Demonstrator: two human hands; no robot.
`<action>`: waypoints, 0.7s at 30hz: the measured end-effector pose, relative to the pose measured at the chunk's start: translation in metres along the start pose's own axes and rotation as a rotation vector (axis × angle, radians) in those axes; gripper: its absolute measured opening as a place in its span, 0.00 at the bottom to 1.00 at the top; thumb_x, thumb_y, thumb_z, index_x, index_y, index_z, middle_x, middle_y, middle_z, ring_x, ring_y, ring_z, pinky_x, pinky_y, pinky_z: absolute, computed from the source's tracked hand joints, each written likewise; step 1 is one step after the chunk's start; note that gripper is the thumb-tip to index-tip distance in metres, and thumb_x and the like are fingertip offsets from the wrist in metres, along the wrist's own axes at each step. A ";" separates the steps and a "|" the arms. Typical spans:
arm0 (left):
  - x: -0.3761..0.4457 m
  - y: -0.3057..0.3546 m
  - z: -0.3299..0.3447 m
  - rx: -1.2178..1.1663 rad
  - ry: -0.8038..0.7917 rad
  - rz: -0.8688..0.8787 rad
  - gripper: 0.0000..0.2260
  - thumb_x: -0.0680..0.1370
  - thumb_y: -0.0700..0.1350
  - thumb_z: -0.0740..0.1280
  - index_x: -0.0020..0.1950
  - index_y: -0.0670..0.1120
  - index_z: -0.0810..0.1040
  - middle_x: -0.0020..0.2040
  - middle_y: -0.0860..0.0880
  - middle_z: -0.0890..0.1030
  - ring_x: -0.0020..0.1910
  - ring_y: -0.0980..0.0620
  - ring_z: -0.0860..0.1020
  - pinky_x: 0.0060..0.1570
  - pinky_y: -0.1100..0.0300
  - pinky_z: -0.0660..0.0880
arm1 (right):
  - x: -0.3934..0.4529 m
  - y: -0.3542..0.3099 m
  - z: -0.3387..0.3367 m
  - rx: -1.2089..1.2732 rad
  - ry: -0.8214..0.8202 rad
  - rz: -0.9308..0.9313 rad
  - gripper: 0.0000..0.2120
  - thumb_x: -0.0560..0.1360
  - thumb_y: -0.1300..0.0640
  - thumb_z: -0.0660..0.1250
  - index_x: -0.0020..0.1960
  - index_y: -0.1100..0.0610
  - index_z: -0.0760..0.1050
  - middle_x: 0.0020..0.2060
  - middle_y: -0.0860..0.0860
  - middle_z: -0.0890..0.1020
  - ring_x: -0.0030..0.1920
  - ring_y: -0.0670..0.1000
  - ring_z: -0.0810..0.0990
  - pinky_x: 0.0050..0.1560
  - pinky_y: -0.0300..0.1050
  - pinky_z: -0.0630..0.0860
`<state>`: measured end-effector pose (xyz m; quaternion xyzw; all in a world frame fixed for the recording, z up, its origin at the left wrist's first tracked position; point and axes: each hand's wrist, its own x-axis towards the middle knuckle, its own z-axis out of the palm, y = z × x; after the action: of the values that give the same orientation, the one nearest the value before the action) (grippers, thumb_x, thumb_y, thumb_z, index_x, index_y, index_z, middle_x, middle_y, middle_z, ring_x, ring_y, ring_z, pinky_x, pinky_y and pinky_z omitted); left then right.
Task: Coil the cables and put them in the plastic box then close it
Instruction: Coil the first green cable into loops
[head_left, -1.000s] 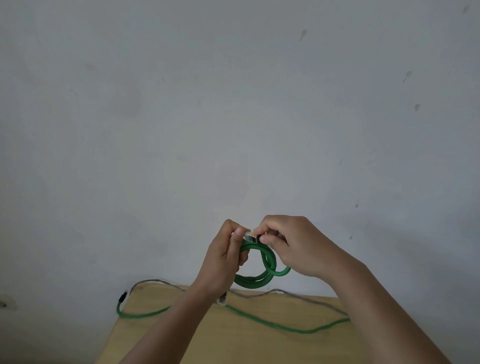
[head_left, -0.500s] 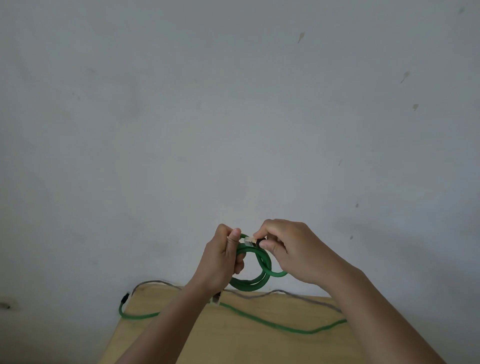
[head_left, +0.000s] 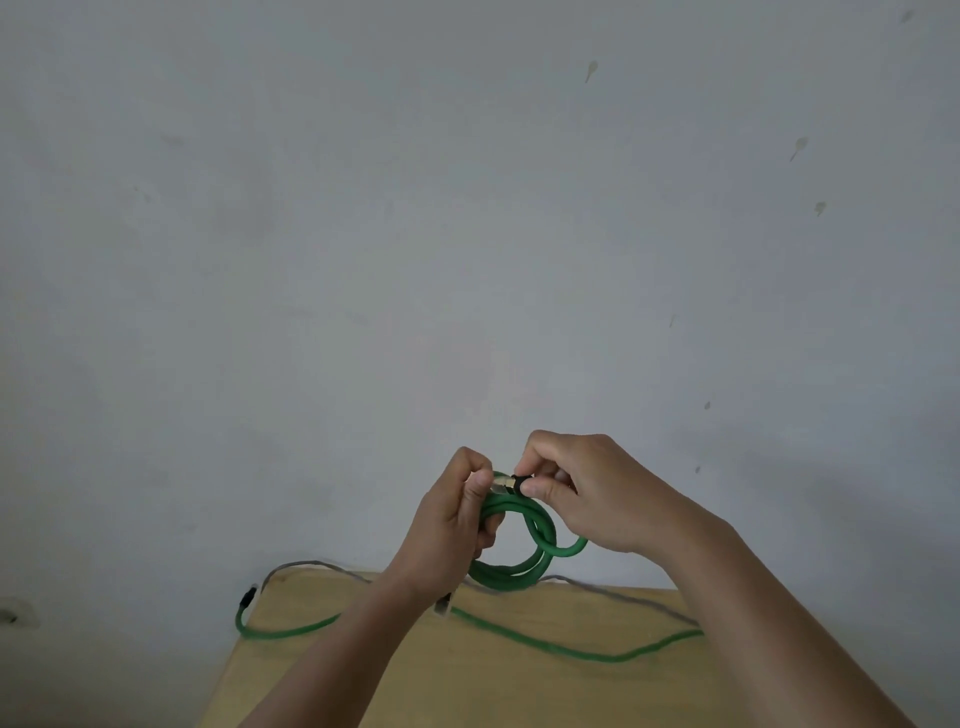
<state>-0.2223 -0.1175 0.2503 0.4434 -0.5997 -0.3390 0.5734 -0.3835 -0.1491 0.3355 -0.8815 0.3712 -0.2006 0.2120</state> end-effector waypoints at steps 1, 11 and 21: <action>0.000 -0.001 0.001 0.015 0.007 0.021 0.10 0.78 0.56 0.52 0.40 0.53 0.65 0.29 0.49 0.70 0.25 0.53 0.63 0.23 0.66 0.61 | 0.000 0.000 0.000 -0.003 0.001 0.002 0.02 0.76 0.58 0.64 0.47 0.53 0.75 0.36 0.46 0.79 0.30 0.40 0.72 0.32 0.33 0.68; -0.003 -0.019 0.005 0.225 0.046 0.114 0.08 0.81 0.48 0.52 0.42 0.57 0.64 0.29 0.56 0.73 0.28 0.57 0.68 0.27 0.67 0.65 | -0.003 -0.001 0.025 -0.034 0.046 0.075 0.06 0.76 0.58 0.63 0.43 0.50 0.68 0.37 0.51 0.78 0.34 0.49 0.73 0.32 0.41 0.68; -0.006 -0.014 0.006 0.276 0.054 0.117 0.10 0.82 0.44 0.54 0.43 0.55 0.66 0.29 0.58 0.75 0.27 0.59 0.69 0.26 0.66 0.65 | 0.001 0.002 0.046 0.052 0.138 0.199 0.15 0.76 0.53 0.63 0.61 0.50 0.67 0.41 0.48 0.77 0.36 0.41 0.74 0.32 0.31 0.66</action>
<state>-0.2271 -0.1178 0.2349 0.4914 -0.6498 -0.2074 0.5415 -0.3611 -0.1407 0.2965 -0.8187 0.4652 -0.2484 0.2274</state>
